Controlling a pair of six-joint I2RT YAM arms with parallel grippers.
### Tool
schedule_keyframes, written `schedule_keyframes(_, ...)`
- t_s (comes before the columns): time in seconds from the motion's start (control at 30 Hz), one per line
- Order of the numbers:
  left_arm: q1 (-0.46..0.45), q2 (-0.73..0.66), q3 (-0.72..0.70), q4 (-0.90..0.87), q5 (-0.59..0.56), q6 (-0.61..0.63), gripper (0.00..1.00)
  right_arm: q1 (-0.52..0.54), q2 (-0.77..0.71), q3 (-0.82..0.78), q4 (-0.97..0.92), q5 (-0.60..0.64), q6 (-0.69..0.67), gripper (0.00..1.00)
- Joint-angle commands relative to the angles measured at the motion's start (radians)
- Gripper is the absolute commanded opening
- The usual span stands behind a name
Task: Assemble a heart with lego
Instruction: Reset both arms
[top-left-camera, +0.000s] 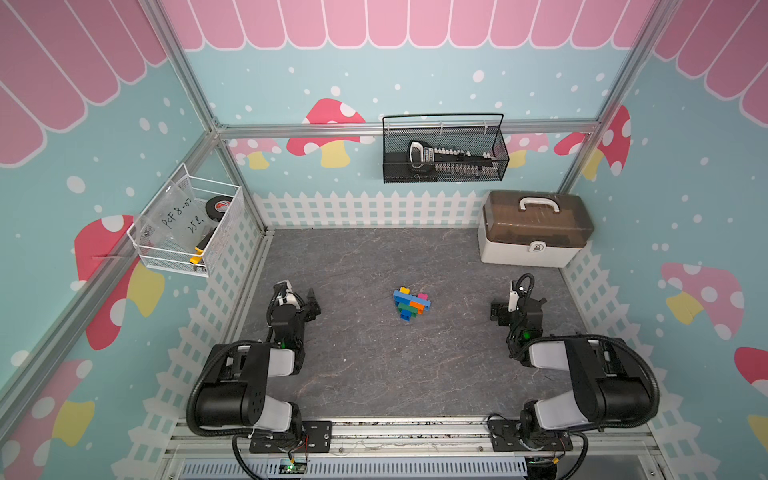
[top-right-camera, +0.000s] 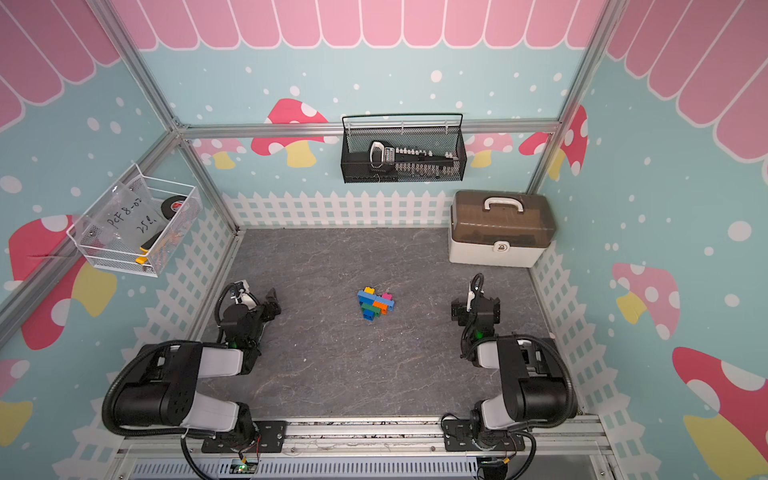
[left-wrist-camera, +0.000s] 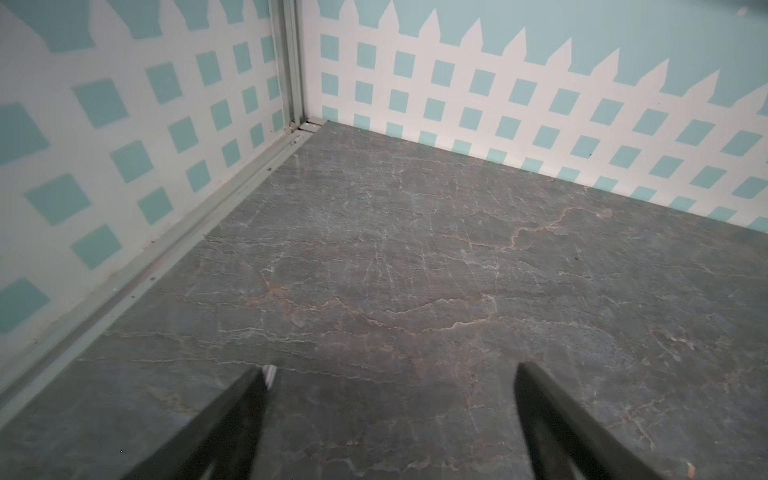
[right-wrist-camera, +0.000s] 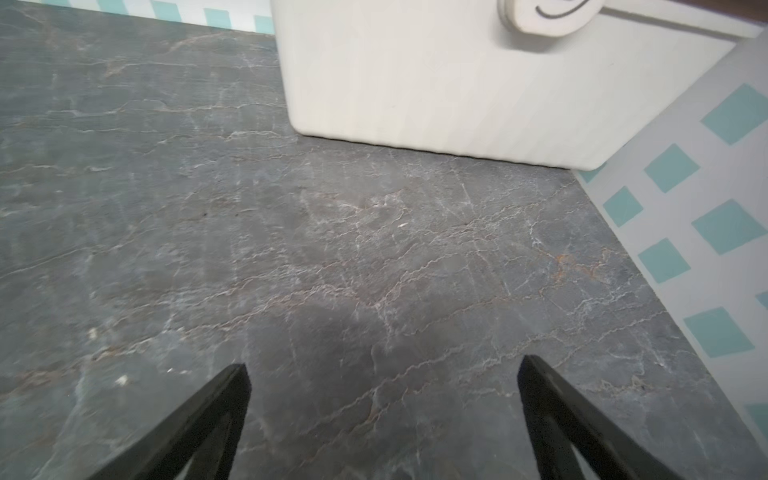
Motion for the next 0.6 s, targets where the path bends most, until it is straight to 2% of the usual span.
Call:
schedule_keyframes(0.0,0.006,-0.003,0.068,-0.016,0.047,0.036,0.99,-0.005,0.01,-0.009,0.202,0.06,0.001,0.99)
schedule_keyframes(0.07,-0.003,0.027,0.076,0.022,0.05,0.052,0.99,-0.004,-0.002,-0.044,0.244,0.094,0.015,0.99)
schedule_keyframes(0.13,-0.004,0.007,0.111,-0.087,0.092,0.07,0.99,-0.004,-0.003,-0.056,0.266,0.137,0.031,0.99)
schedule_keyframes(0.2,-0.036,0.028,0.118,-0.056,0.043,0.094,0.99,-0.002,0.005,-0.042,0.249,0.121,0.024,0.99)
schedule_keyframes(0.27,-0.039,0.016,0.14,-0.126,0.061,0.108,0.99,-0.003,0.006,0.006,0.152,0.086,0.011,0.99)
schedule_keyframes(0.3,-0.044,0.024,0.133,-0.096,0.052,0.11,0.99,0.005,0.008,0.021,0.138,0.076,-0.004,0.99)
schedule_keyframes(0.57,-0.044,0.024,0.136,-0.103,0.052,0.111,0.99,0.006,0.015,0.027,0.133,0.043,-0.018,0.99)
